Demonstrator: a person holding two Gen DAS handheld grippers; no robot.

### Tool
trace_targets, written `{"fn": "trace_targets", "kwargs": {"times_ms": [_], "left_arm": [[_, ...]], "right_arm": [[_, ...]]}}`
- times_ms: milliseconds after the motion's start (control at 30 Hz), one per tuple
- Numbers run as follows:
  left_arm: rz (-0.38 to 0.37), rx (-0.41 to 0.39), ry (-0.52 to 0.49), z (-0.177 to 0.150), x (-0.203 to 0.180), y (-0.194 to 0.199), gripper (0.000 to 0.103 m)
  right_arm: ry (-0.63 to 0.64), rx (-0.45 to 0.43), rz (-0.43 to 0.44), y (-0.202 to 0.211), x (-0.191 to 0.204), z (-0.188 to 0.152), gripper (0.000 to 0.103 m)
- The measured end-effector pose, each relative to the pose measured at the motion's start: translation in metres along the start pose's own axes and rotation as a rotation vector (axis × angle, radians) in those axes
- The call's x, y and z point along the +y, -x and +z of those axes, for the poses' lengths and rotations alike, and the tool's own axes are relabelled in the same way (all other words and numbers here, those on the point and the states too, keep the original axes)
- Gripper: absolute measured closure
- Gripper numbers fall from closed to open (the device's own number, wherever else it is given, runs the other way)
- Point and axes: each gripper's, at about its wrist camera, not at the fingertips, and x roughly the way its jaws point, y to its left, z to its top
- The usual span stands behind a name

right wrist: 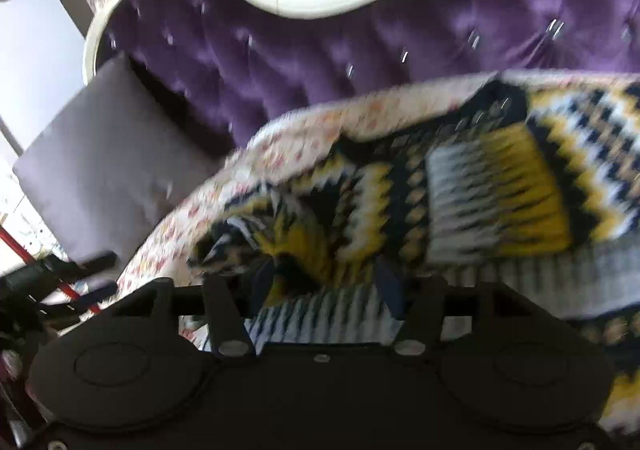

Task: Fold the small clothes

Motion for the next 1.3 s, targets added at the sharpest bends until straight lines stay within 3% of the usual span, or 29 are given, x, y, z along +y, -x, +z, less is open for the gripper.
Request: {"fn": "trace_targets", "kwargs": {"times_ms": [67,200,300,567,600,633,667,733,833,900,1000,1133,1300], "left_arm": [[0.020,0.044,-0.045,-0.006,-0.012,-0.020,0.043],[0.047,0.129,-0.096,-0.031,-0.016,-0.054,0.043],[0.064,0.095,-0.189,-0.037,-0.021,-0.052,0.042],[0.038,0.094,-0.184,-0.037,-0.021,-0.055,0.037],[0.035,0.094,-0.188,-0.037,-0.022,-0.053,0.037],[0.033,0.094,-0.192,-0.037,-0.022,-0.054,0.037],[0.030,0.093,-0.194,-0.038,-0.022,-0.054,0.037],[0.023,0.090,-0.184,-0.037,-0.020,-0.054,0.037],[0.022,0.086,-0.168,-0.037,-0.019,-0.053,0.037],[0.028,0.084,-0.171,-0.038,-0.020,-0.053,0.037],[0.039,0.084,-0.181,-0.039,-0.021,-0.053,0.037],[0.036,0.080,-0.168,-0.039,-0.021,-0.053,0.037],[0.032,0.072,-0.175,-0.041,-0.019,-0.052,0.037]], "right_arm": [[0.066,-0.031,0.000,0.007,0.006,0.013,0.040],[0.265,-0.012,0.048,-0.013,0.035,0.047,0.038],[0.380,0.055,0.079,-0.050,0.058,0.066,0.037],[0.460,0.284,0.079,-0.160,0.077,0.071,0.038],[0.463,0.318,0.078,-0.170,0.077,0.069,0.043],[0.472,0.340,0.074,-0.175,0.077,0.066,0.079],[0.482,0.344,0.060,-0.175,0.078,0.065,0.092],[0.464,0.283,0.063,-0.157,0.080,0.069,0.092],[0.307,0.078,0.078,-0.092,0.062,0.089,0.092],[0.219,-0.082,0.006,-0.031,0.043,0.090,0.092],[0.135,-0.216,-0.142,0.045,0.014,0.064,0.092],[0.048,-0.178,-0.296,0.098,-0.017,-0.001,0.090],[-0.005,0.004,-0.280,0.115,-0.040,-0.056,0.082]]}}
